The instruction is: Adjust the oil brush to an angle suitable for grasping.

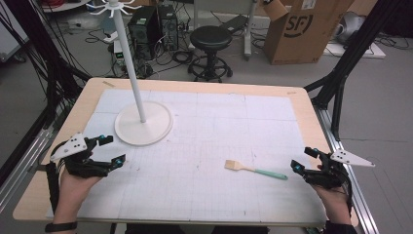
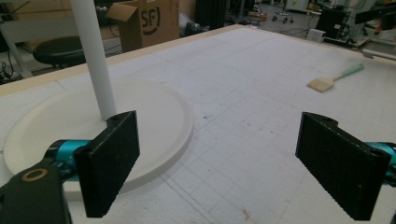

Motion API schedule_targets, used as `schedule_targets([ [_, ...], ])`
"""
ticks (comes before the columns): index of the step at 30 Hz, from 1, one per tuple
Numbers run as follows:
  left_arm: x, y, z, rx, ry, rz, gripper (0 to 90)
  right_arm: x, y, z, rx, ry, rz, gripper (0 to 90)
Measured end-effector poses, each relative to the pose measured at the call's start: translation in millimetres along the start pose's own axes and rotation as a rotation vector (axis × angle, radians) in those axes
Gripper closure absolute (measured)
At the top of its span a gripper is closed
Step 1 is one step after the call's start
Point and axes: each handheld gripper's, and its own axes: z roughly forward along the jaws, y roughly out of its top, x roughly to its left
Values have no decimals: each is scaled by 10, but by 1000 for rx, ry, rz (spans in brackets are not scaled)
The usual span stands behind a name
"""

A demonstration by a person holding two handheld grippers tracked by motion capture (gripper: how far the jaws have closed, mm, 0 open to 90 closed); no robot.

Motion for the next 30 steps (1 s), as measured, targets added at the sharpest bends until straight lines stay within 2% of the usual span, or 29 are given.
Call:
schedule_targets([
  [16,4,7,-25,17,9,-6,118,-19,71,-61,-10,-3,-29,113],
  [22,1,4,-10,19,0,-1,118,40,58,33,26,27,-58,113],
  [24,1,6,-24,21,-1,0,118,75,47,104,54,55,-92,134],
  [28,-2,14,-37,13,-4,2,118,118,40,165,83,73,-117,144],
  [30,-12,15,-35,18,-8,0,118,161,40,221,106,102,-145,158],
])
